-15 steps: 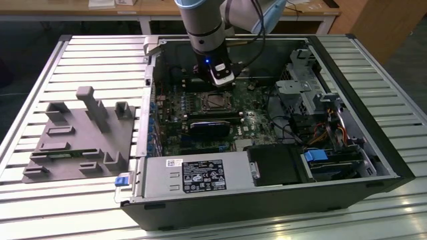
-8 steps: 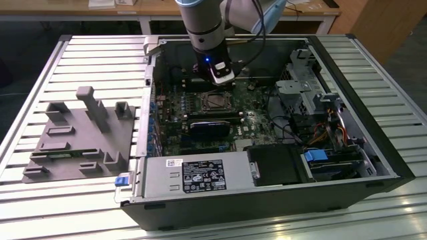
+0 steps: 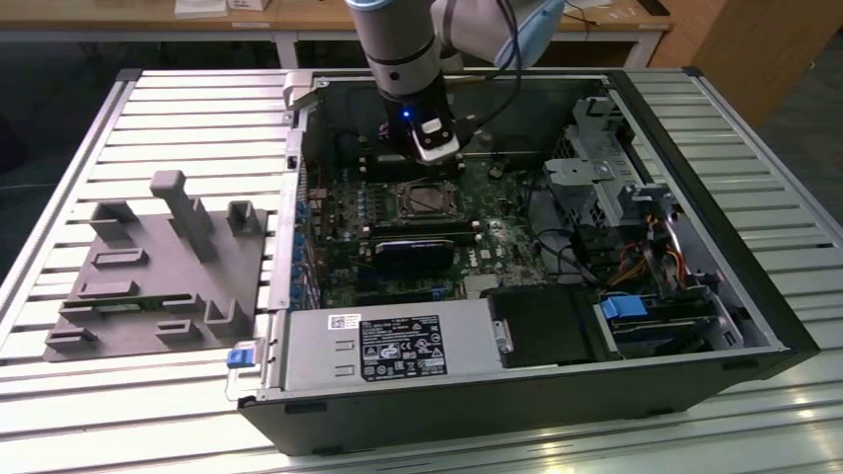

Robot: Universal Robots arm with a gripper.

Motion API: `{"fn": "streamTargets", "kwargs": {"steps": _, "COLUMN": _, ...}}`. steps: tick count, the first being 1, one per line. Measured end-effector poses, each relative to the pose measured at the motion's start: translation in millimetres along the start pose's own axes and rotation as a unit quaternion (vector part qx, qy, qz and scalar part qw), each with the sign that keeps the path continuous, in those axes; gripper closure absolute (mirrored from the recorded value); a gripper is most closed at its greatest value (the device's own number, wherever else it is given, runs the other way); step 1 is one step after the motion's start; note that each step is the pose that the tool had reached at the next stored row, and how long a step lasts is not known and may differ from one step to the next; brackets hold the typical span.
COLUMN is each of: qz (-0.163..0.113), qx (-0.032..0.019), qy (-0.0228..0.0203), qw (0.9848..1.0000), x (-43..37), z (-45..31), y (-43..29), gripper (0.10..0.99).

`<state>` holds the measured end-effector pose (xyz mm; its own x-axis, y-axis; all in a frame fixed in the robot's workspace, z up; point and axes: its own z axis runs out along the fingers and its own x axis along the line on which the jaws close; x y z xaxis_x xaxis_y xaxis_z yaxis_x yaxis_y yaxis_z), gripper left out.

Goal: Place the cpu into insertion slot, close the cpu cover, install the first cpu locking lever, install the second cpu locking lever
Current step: 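Install the first cpu locking lever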

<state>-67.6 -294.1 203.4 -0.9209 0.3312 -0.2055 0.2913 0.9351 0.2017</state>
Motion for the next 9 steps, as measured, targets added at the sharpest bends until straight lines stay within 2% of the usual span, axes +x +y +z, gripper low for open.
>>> {"fn": "streamTargets", "kwargs": {"steps": 9, "qz": 0.000, "qx": -0.0003, "qy": -0.0008, "qw": 1.0000, "x": 2.0, "z": 0.6, "y": 1.2, "gripper": 0.984}}
